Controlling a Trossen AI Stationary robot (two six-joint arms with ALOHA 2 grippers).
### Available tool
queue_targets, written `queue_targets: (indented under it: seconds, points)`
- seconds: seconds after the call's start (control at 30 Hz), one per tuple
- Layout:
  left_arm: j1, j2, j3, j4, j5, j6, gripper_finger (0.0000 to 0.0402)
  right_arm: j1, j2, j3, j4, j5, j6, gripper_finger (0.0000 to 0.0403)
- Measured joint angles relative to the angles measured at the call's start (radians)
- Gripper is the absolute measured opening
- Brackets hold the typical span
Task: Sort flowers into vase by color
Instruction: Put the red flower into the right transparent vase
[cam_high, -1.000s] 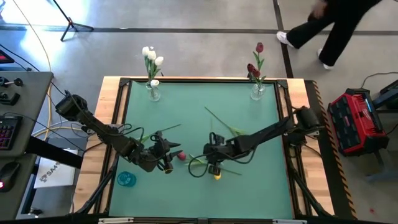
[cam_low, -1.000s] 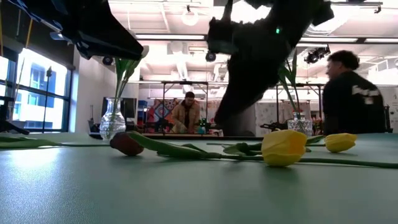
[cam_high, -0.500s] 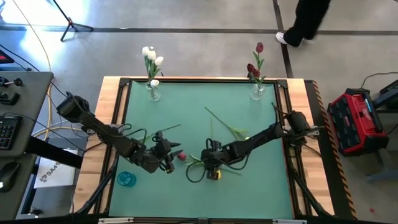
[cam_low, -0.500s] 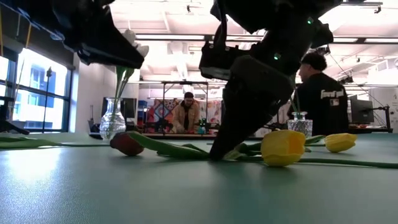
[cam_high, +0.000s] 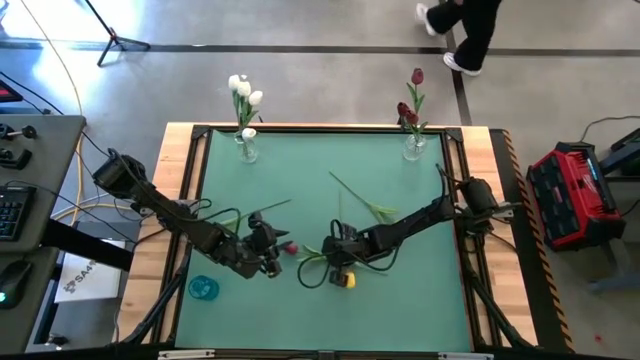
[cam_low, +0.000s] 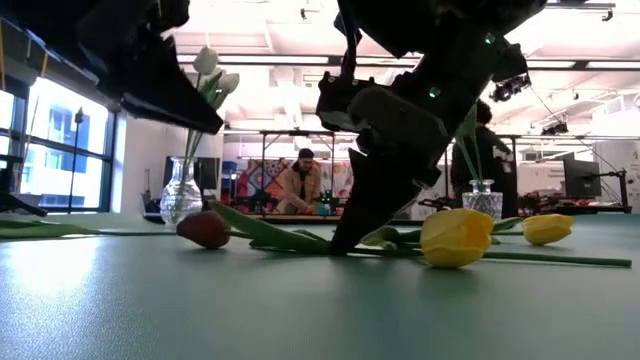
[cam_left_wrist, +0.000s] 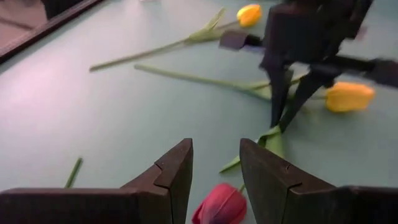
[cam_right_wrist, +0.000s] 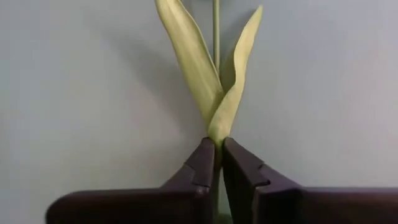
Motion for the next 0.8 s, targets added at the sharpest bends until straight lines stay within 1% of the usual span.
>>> queue_targets:
  seconds: [0.1, 0.17, 0.23, 0.4, 0.5, 0.57, 0.63, 0.73, 0.8]
  points:
    - [0.000, 0.000, 0.000, -0.065, 0.000, -0.062, 0.0122, 0.001, -0.023, -0.003, 0.040, 0.010, 0.019, 0.0016]
    - [-0.001, 0.000, 0.000, -0.096, 0.000, -0.095, 0.0122, 0.004, -0.063, -0.003, 0.070, 0.052, 0.019, 0.0010]
    - [-0.001, 0.000, 0.000, -0.111, 0.000, -0.111, 0.0122, 0.008, -0.105, -0.001, 0.081, 0.112, 0.014, 0.0004]
    - [-0.014, 0.000, 0.000, -0.118, -0.007, -0.115, 0.0122, 0.027, -0.210, -0.004, 0.067, 0.289, -0.010, 0.0005]
    - [-0.026, 0.000, 0.000, -0.116, -0.019, -0.116, 0.0122, 0.052, -0.280, -0.007, 0.073, 0.421, -0.037, 0.0001]
    - [-0.034, 0.000, 0.000, -0.118, -0.025, -0.116, 0.0122, 0.072, -0.328, -0.028, 0.073, 0.516, -0.047, 0.0001]
    - [-0.041, 0.000, 0.000, -0.119, -0.035, -0.123, 0.0122, 0.089, -0.381, -0.052, 0.082, 0.586, -0.054, 0.0000]
    - [-0.046, 0.000, 0.000, -0.112, -0.068, -0.133, 0.0122, 0.116, -0.452, -0.118, 0.117, 0.668, -0.038, 0.0000]
    - [-0.046, 0.000, -0.001, -0.075, -0.088, -0.128, 0.0122, 0.133, -0.489, -0.172, 0.151, 0.709, -0.041, 0.0000]
